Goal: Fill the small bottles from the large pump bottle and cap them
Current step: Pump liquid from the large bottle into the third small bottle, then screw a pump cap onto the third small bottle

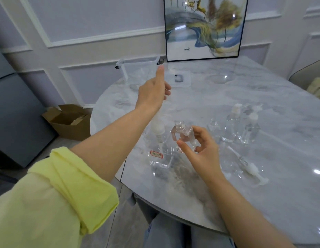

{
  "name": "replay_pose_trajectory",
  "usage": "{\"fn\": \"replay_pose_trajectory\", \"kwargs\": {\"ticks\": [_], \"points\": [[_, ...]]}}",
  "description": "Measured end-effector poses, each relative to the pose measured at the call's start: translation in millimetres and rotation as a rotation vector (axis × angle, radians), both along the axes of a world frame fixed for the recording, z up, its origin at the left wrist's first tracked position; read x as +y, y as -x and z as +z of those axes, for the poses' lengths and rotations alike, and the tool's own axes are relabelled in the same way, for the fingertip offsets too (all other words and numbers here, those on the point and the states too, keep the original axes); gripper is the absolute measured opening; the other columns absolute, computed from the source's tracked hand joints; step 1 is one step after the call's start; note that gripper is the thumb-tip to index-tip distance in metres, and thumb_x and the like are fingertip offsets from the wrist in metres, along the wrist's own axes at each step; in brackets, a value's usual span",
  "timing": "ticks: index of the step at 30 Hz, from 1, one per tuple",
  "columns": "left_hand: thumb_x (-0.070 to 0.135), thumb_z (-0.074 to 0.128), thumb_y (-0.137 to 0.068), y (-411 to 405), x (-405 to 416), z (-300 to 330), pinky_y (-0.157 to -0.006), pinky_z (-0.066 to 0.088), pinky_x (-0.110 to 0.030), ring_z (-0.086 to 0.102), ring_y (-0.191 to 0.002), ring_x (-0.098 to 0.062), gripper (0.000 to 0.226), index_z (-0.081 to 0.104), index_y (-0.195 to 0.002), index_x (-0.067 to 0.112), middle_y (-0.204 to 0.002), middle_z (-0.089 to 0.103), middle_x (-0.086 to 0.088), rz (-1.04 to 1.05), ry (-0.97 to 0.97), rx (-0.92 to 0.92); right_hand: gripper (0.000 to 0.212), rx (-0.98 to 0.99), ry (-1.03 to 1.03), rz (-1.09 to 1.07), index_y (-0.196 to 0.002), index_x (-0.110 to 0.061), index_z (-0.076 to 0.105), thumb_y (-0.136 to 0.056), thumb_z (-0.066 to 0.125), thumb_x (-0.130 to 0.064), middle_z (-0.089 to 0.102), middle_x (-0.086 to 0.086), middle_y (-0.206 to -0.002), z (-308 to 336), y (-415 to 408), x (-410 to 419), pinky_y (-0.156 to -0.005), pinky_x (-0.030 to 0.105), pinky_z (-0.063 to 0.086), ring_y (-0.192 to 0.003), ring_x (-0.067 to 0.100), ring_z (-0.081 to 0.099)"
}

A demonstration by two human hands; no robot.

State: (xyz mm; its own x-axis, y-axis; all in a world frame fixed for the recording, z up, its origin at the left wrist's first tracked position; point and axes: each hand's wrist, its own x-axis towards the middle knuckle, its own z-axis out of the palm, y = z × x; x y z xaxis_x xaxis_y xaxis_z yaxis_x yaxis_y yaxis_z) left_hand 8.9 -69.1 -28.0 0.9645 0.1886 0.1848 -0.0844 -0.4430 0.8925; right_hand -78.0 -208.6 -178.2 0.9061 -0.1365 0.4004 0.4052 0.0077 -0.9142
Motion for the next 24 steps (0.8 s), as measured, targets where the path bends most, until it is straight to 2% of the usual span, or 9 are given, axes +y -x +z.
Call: {"fn": "replay_pose_trajectory", "kwargs": {"ticks": [4,6,8,13,17,19,20,22,24], "points": [[0.047,0.032,-0.108,2.1,1.9,0.4,-0.075,0.053,-0.032,0.068,-0.076,-0.015,0.055,0.067,-0.078,0.016,-0.085,0.074,0.000,0.063,0.113,-0.126,0.038,0.001,0.012,-0.018,-0.111,-0.026,0.063,-0.083,0.084,-0.009,0.070,-0.006,-0.106,1.0,0.4,2.1,-0.072,0.036,0.062,-0.104,0.013,0.067],[0.027,0.040,-0.107,3.5,3.0,-0.4,-0.071,0.052,-0.029,0.065,-0.076,-0.014,0.036,0.065,-0.085,0.015,-0.086,0.072,0.001,0.041,0.095,-0.191,0.038,0.000,0.023,-0.023,-0.110,-0.027,0.062,-0.083,0.084,-0.011,0.068,-0.009,-0.107,3.7,1.5,1.7,-0.075,0.033,0.060,-0.105,0.012,0.066],[0.016,0.042,-0.105,3.4,3.6,-0.3,-0.067,0.050,-0.024,0.064,-0.076,-0.014,0.026,0.063,-0.091,0.014,-0.090,0.071,0.000,0.014,0.088,-0.214,0.038,0.016,0.030,-0.029,-0.109,-0.027,0.062,-0.083,0.085,-0.012,0.068,-0.012,-0.106,4.0,2.3,0.3,-0.078,0.036,0.059,-0.105,0.011,0.066],[0.006,0.041,-0.102,5.3,4.6,3.4,-0.070,0.053,-0.029,0.066,-0.077,-0.014,0.032,0.063,-0.085,0.023,-0.092,0.072,0.001,-0.064,0.057,-0.173,0.036,0.056,0.062,-0.032,-0.109,-0.028,0.061,-0.084,0.084,-0.015,0.069,-0.007,-0.107,3.4,16.4,-6.6,-0.076,0.032,0.061,-0.105,0.011,0.066],[0.006,0.047,-0.098,7.6,6.6,9.0,-0.078,0.058,-0.037,0.069,-0.093,-0.024,0.037,0.065,-0.077,0.030,-0.099,0.073,0.003,-0.107,-0.066,-0.198,0.036,0.082,0.086,-0.045,-0.106,-0.037,0.061,-0.086,0.082,-0.016,0.068,-0.020,-0.102,7.4,28.9,-16.0,-0.074,0.023,0.059,-0.103,0.002,0.065],[0.006,0.050,-0.096,7.9,7.2,14.6,-0.078,0.057,-0.036,0.068,-0.092,-0.025,0.037,0.065,-0.075,0.033,-0.102,0.072,0.001,-0.111,-0.093,-0.231,0.035,0.081,0.102,-0.066,-0.107,-0.036,0.062,-0.085,0.082,-0.017,0.068,-0.024,-0.100,10.4,35.3,-20.8,-0.073,0.020,0.058,-0.102,0.000,0.065],[0.005,0.051,-0.095,7.7,7.5,15.2,-0.075,0.056,-0.032,0.067,-0.088,-0.021,0.036,0.066,-0.076,0.031,-0.101,0.072,0.001,-0.115,-0.103,-0.244,0.035,0.092,0.112,-0.070,-0.107,-0.036,0.062,-0.085,0.082,-0.017,0.068,-0.026,-0.100,10.7,37.9,-22.3,-0.073,0.019,0.058,-0.102,-0.001,0.066],[0.004,0.054,-0.094,11.6,5.8,19.0,-0.067,0.049,-0.016,0.062,-0.076,-0.002,0.028,0.069,-0.081,0.024,-0.095,0.071,0.008,-0.136,-0.122,-0.286,0.035,0.107,0.144,-0.078,-0.106,-0.036,0.062,-0.084,0.084,-0.020,0.069,-0.028,-0.100,14.4,44.0,-27.7,-0.071,0.017,0.056,-0.099,-0.004,0.066],[0.004,0.057,-0.094,18.5,1.8,19.2,-0.066,0.040,-0.006,0.058,-0.073,0.011,0.024,0.070,-0.085,0.022,-0.095,0.065,0.015,-0.153,-0.164,-0.346,0.034,0.133,0.193,-0.083,-0.105,-0.035,0.064,-0.081,0.086,-0.024,0.071,-0.028,-0.099,17.5,48.8,-32.7,-0.074,0.019,0.056,-0.096,-0.005,0.068]]}}
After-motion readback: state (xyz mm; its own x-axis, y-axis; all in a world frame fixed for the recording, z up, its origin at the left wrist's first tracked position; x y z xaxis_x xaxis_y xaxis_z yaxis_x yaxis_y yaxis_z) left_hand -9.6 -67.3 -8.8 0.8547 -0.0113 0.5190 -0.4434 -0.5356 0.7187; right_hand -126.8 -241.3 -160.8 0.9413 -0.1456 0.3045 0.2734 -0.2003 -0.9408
